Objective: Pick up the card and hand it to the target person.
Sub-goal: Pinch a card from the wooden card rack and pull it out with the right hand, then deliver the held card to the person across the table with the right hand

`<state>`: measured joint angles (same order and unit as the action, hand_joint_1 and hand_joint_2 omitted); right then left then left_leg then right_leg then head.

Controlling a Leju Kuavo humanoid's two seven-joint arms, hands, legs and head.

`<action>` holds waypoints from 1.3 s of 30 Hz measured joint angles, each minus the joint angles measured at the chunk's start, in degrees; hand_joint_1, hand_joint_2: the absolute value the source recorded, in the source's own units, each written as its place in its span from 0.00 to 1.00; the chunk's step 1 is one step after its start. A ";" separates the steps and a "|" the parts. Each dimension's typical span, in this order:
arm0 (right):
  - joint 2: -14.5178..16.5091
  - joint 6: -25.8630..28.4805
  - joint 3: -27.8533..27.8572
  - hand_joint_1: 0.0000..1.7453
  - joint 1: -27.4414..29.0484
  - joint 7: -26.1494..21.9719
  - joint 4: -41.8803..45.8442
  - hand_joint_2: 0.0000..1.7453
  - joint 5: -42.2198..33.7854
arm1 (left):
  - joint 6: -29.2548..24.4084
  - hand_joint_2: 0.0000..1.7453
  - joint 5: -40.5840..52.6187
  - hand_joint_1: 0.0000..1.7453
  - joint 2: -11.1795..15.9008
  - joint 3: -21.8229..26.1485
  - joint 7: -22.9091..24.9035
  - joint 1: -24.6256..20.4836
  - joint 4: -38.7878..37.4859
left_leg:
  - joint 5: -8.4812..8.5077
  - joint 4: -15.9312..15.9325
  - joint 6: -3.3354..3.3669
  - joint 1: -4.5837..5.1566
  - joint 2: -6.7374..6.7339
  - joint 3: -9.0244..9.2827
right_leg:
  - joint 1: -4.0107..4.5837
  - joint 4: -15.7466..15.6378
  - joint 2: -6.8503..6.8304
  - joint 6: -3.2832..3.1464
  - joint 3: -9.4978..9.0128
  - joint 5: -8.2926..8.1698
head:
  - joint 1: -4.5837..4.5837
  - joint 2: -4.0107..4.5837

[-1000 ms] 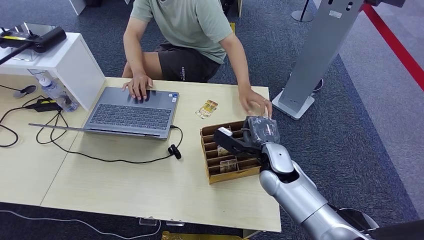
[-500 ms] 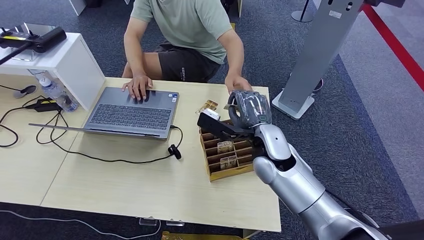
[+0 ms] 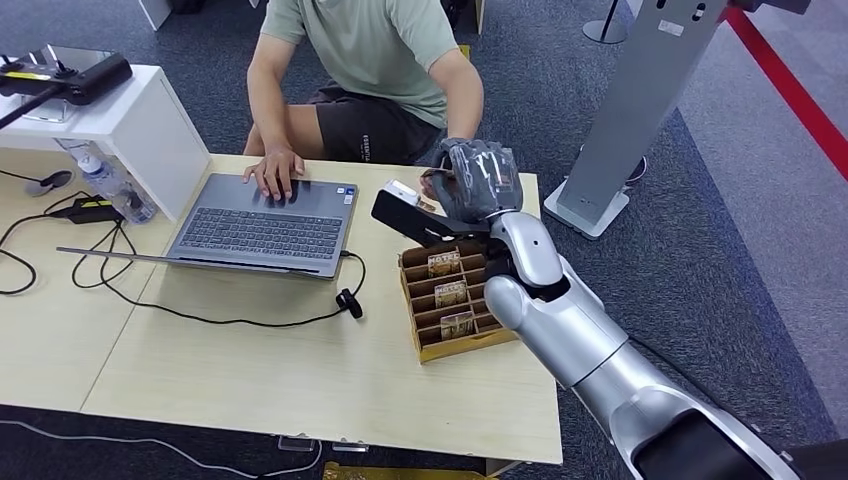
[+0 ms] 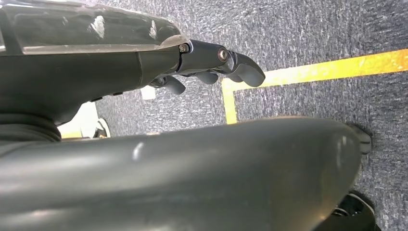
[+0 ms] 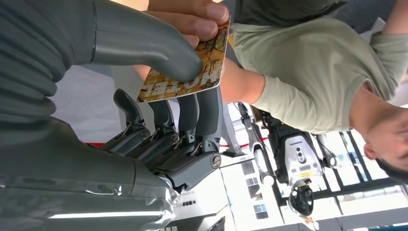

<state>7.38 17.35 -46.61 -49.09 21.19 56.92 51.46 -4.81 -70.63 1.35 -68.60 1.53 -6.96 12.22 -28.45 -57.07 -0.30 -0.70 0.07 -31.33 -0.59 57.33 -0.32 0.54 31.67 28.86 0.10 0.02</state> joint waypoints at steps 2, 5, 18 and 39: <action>0.44 0.96 -0.24 0.82 -0.16 -0.19 -2.36 1.00 0.11 | 0.00 0.00 0.00 0.00 0.00 -0.07 0.00 -0.01 0.00 | 0.00 0.00 0.00 0.00 0.00 0.00 | 0.00 0.00 0.00 0.00 0.00 0.00 | -0.01 0.00; 1.00 2.05 -0.43 0.61 -0.28 -0.31 -5.49 1.00 0.32 | 0.00 0.00 0.00 0.00 0.00 -0.20 0.00 -0.02 0.00 | 0.00 0.00 0.00 0.00 0.00 0.01 | 0.00 0.00 0.00 0.00 -0.01 0.00 | -0.05 0.00; 1.68 2.95 -0.37 0.00 -0.32 -0.89 -10.75 1.00 0.53 | 0.20 0.00 0.69 0.00 0.00 -0.82 -0.07 -0.21 0.00 | 0.00 -0.01 0.00 0.00 -0.01 0.02 | 0.00 0.00 0.02 0.00 0.02 0.00 | -0.01 0.00; -9.39 -1.66 10.38 0.00 23.60 -27.30 19.04 1.00 -43.27 | -0.54 0.00 -3.04 0.00 0.04 -0.64 -1.13 0.96 0.00 | -0.05 -0.02 0.01 0.01 -0.02 0.05 | -0.01 -0.07 0.02 0.01 0.02 0.02 | -0.02 0.00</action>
<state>-2.01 15.70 -36.23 -25.49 -6.11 75.96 8.19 -5.35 -73.66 1.40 -69.24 0.40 -6.00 12.22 -28.50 -57.10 -0.29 -0.69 0.04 -31.28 -0.59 57.26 -0.30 0.55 31.68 28.88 0.08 0.02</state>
